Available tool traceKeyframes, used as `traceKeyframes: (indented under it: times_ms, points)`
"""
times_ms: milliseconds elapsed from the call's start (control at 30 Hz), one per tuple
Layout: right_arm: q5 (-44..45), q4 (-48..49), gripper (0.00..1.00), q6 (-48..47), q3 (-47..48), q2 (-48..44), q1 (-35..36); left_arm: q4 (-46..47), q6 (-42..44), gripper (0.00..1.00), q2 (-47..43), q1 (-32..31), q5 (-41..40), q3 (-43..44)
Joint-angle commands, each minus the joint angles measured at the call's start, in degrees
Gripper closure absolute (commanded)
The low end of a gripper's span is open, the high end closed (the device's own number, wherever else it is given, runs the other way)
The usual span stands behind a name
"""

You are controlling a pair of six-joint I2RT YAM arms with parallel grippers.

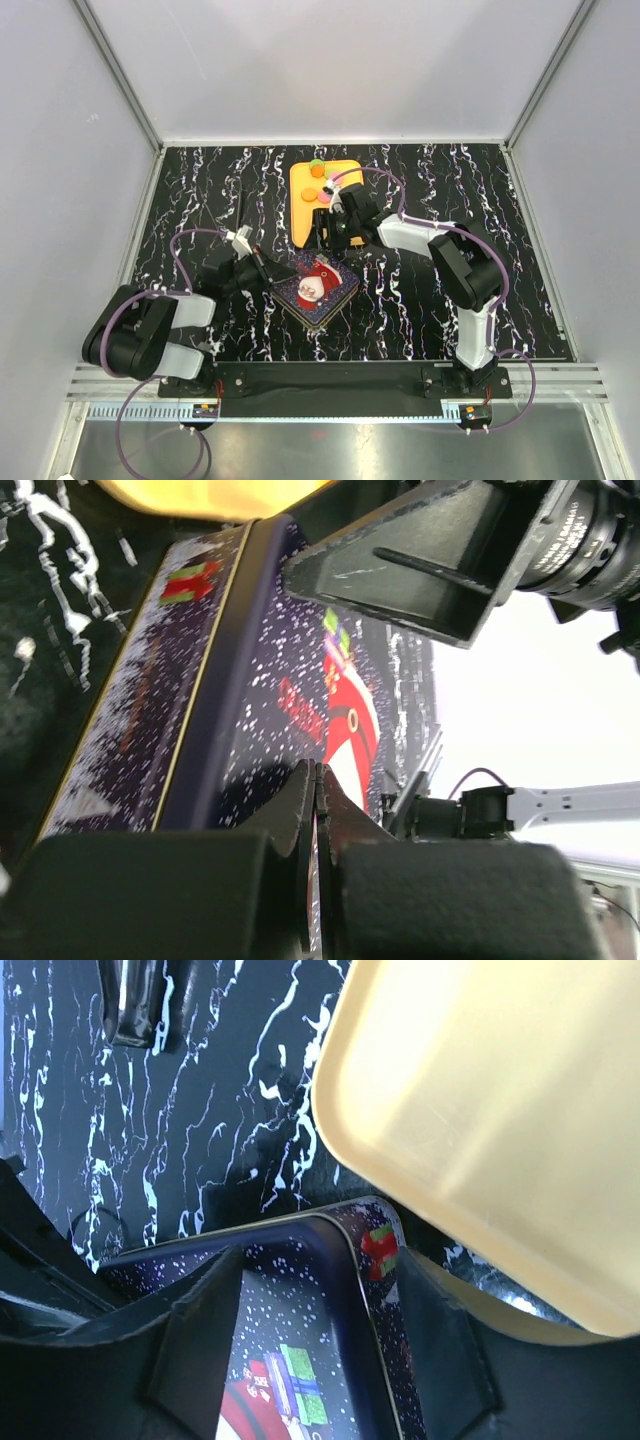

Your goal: Pack the cookies

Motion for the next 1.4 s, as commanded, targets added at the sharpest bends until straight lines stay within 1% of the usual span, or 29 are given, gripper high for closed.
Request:
traceKeyframes:
  times_ms: [0, 67, 100, 167, 300, 400, 433, 567, 667, 767, 833, 900, 1000, 1167, 1200, 1267, 1333, 1367]
  points:
    - [3.3, -10.3, 0.26, -3.2, -1.9, 0.0, 0.1, -16.8, 7.2, 1.0, -2.9, 0.2, -6.5, -0.7]
    - [4.6, -11.7, 0.2, -3.4, -1.3, -1.3, -0.6, -20.9, 8.3, 1.0, -4.1, 0.2, -9.1, -0.6]
    - [5.5, -12.3, 0.15, -3.3, -1.0, -1.9, -0.9, -21.2, 8.3, 1.0, -4.7, 0.3, -9.8, -1.0]
    - [6.2, -12.9, 0.12, -2.6, -1.7, -4.9, -2.1, -20.5, 8.3, 1.0, -4.3, 0.4, -10.4, -2.1]
    - [7.7, -14.2, 0.07, -1.1, -4.4, -11.5, -6.1, -15.6, 7.1, 1.0, -0.5, 0.4, -10.5, -4.3]
    - [8.9, -14.8, 0.04, -0.2, -8.1, -17.5, -6.5, -10.3, 5.4, 1.0, 3.4, 0.4, -10.2, -5.8]
    - [8.5, -14.0, 0.03, 0.9, -9.5, -20.2, -6.5, -9.1, 4.7, 1.0, 5.1, 0.4, -10.2, -6.4]
    - [4.2, -9.8, 0.04, 5.3, -18.9, -25.1, -6.6, -5.2, 3.5, 1.0, 8.4, 0.4, -10.5, -7.2]
    - [3.6, -7.9, 0.04, 7.3, -24.8, -27.8, -6.4, -4.9, 3.5, 1.0, 9.5, 0.4, -11.0, -7.3]
    - [3.1, -4.8, 0.03, 10.4, -28.7, -30.1, -4.7, -4.6, 3.2, 1.0, 11.1, 0.3, -12.0, -7.6]
    - [4.6, -3.3, 0.03, 11.4, -29.1, -30.2, -3.5, -3.9, 2.3, 1.0, 12.3, 0.2, -12.6, -8.2]
    - [4.2, -1.7, 0.03, 12.5, -28.8, -29.1, -3.0, -3.2, 1.3, 1.0, 13.7, -0.4, -13.5, -8.4]
    - [3.4, 0.2, 0.09, 13.3, -27.6, -23.7, -2.8, -2.3, -0.5, 1.0, 15.5, -2.6, -15.3, -8.7]
    - [3.6, 2.2, 0.2, 13.8, -26.4, -21.1, -2.8, 0.9, -4.5, 1.0, 17.9, -8.4, -19.1, -9.2]
    - [4.1, 2.0, 0.22, 13.5, -25.9, -20.7, -2.8, -0.1, -4.9, 1.0, 17.8, -8.7, -19.4, -8.9]
    - [5.2, -0.4, 0.34, 12.6, -23.8, -20.2, -3.4, -0.4, -5.3, 1.0, 17.9, -10.0, -19.9, -8.4]
    - [5.8, -2.9, 0.41, 11.0, -22.1, -19.2, -4.1, 0.1, -6.1, 1.0, 18.1, -10.8, -19.8, -8.6]
    - [6.6, -3.6, 0.41, 10.5, -21.1, -19.1, -4.3, 0.8, -6.2, 1.0, 17.6, -11.0, -18.9, -8.7]
